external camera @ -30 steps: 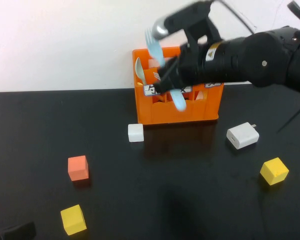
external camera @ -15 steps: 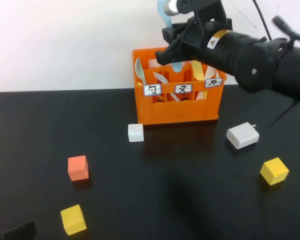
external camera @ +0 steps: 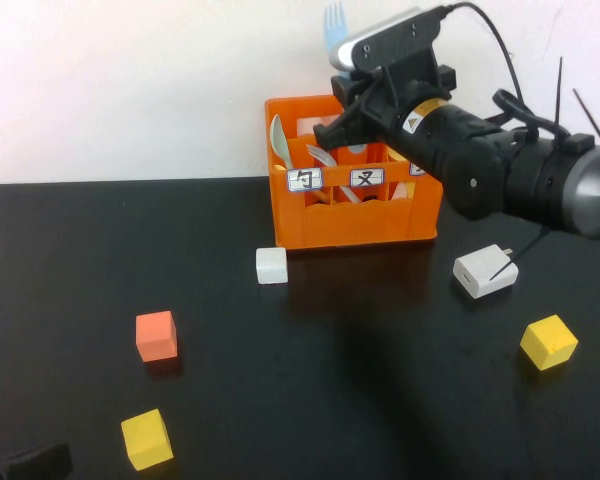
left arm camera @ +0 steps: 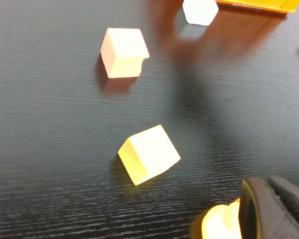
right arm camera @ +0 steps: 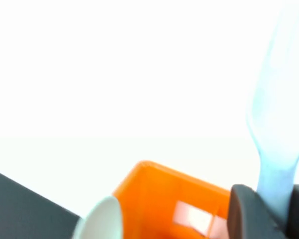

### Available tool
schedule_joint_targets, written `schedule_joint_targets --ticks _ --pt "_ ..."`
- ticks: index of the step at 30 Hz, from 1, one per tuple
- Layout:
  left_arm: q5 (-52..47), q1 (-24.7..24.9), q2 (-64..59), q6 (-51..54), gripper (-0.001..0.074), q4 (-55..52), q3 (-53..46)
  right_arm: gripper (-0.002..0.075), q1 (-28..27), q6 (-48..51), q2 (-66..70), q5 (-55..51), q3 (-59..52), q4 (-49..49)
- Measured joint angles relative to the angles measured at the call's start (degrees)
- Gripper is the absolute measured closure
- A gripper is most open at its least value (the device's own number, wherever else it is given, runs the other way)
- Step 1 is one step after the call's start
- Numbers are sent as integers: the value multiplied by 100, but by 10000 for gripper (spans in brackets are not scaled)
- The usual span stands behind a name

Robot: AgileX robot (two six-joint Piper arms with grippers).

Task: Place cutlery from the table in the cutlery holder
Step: Place the fork on the box

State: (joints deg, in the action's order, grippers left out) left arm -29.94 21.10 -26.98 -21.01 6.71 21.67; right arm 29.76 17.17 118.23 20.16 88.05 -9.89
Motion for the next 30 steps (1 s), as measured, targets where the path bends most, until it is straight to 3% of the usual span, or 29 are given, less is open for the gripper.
schedule_joint_targets --ticks 9,16,20,25,30 --pt "60 0 0 0 736 0 0 589 -34 0 125 -86 0 0" --pt "93 0 0 0 736 0 0 427 -34 9 148 -318 0 0" --pt "93 0 0 0 736 0 0 398 -34 13 148 -387 9 0" --pt "93 0 0 0 736 0 0 414 -34 130 -21 -664 9 52" --pt "93 0 0 0 736 0 0 563 -34 163 -613 -1500 9 550"
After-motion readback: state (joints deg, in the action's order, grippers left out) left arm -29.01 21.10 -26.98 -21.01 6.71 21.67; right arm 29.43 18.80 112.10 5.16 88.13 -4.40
